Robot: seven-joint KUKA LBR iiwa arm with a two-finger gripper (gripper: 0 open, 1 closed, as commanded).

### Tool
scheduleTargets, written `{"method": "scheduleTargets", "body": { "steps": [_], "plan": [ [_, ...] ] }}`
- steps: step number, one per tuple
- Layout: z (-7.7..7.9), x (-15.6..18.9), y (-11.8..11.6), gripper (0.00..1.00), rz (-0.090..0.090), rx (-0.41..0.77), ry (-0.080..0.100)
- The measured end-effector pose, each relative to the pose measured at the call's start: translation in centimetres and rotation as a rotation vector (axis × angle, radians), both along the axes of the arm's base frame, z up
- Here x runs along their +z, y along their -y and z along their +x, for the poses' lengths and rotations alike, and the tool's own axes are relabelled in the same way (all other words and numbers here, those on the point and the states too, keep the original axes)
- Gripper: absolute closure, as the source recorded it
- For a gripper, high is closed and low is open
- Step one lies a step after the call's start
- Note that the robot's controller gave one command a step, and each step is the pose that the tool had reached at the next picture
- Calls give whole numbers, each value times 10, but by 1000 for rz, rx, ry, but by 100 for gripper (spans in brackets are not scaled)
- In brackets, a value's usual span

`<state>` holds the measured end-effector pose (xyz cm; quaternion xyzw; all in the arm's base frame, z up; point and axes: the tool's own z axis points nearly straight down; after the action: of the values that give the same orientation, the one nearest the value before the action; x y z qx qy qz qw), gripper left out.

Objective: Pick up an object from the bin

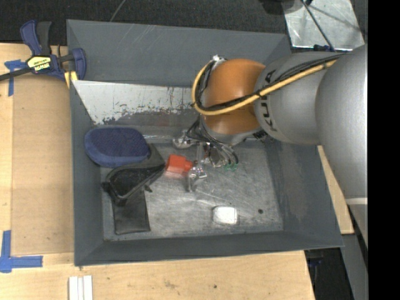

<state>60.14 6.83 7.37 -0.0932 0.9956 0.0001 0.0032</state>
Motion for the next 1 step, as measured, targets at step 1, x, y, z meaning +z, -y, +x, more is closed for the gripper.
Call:
{"method": "scheduleTargets", "body": {
  "steps": [1],
  "plan": [
    [4, 5, 0, 100, 2, -3, 15]
  ]
}}
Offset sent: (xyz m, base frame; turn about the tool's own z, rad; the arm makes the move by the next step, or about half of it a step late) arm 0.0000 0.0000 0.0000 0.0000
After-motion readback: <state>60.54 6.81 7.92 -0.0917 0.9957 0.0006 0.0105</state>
